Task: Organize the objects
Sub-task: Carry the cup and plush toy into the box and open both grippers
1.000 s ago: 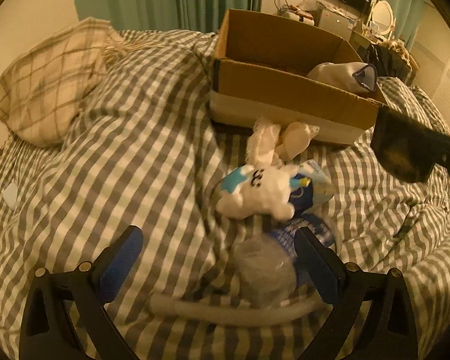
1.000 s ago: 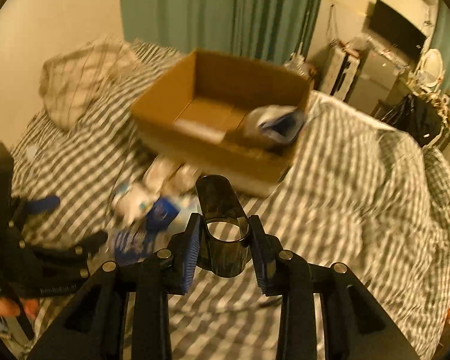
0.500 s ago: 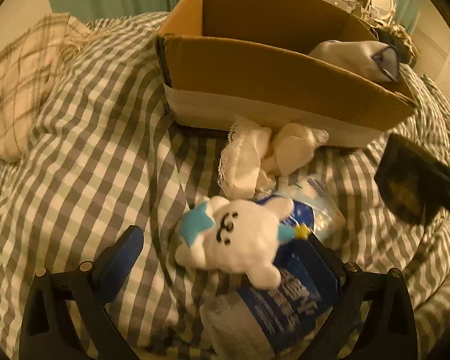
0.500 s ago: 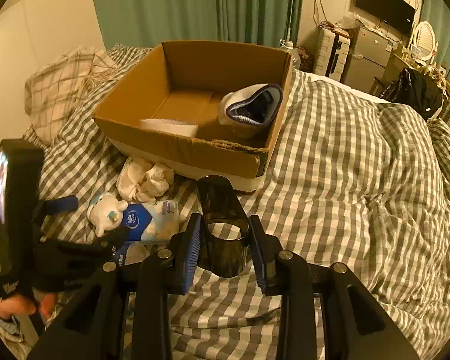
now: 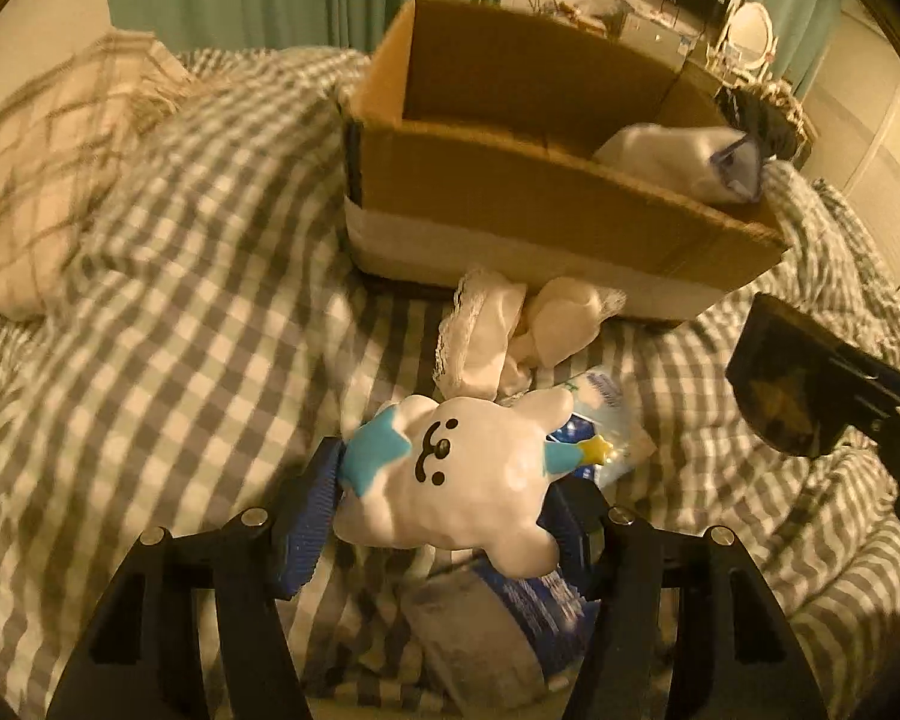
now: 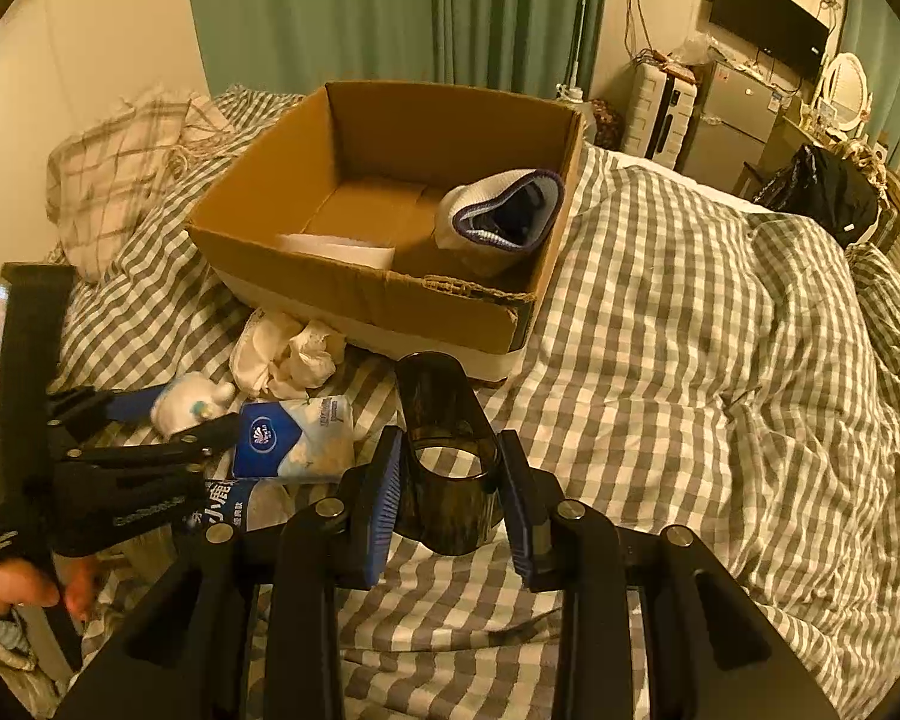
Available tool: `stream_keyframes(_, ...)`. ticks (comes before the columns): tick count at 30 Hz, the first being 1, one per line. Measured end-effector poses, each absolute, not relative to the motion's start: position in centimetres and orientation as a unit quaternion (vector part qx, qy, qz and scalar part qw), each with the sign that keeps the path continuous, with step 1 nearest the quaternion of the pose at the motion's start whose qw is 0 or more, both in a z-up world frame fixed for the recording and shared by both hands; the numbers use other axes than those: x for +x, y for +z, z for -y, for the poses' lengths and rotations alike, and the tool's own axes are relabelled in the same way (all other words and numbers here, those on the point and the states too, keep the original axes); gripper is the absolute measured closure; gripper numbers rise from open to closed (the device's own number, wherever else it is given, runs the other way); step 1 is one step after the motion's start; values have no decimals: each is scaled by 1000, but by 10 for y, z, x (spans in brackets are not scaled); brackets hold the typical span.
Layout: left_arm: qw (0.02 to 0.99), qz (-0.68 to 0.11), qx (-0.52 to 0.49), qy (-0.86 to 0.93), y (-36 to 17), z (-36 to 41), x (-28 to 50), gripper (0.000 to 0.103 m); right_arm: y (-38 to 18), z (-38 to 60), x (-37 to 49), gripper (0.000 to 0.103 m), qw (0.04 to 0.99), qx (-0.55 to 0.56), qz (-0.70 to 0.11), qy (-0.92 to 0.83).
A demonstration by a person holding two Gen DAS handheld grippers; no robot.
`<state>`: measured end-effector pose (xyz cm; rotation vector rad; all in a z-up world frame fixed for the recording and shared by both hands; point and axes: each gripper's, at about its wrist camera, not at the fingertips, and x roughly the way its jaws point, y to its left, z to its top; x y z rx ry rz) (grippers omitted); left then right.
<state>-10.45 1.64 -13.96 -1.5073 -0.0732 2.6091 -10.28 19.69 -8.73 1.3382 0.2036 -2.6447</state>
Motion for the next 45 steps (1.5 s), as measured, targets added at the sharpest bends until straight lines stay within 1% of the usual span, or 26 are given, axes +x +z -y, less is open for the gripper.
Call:
stream_keyframes(7, 75, 43, -467, 880, -99, -12, -82, 39, -61, -196, -80, 73, 66, 421, -74, -902)
stream_keyframes(17, 98, 40, -396, 912, -23, -4, -66, 39, 8, -190, -52, 73, 74, 359, -74, -928)
stream_keyframes(22, 108, 34, -376, 920, 6, -12, -77, 39, 46, -184, -60, 73, 90, 329, -80, -936)
stream_keyframes(28, 112, 23, -355, 928, 29, -21, -110, 39, 74, -178, -94, 73, 108, 308, -77, -942)
stream_keyframes(32, 108, 11, -349, 931, 32, -27, -146, 39, 78, -178, -131, 73, 111, 305, -68, -944)
stream_keyframes(36, 111, -6, -352, 929, 22, -36, -186, 39, 69, -180, -172, 73, 109, 314, -56, -941)
stream_keyframes(45, 119, -20, -386, 914, -33, -49, -251, 39, 12, -195, -247, 73, 98, 354, -13, -930)
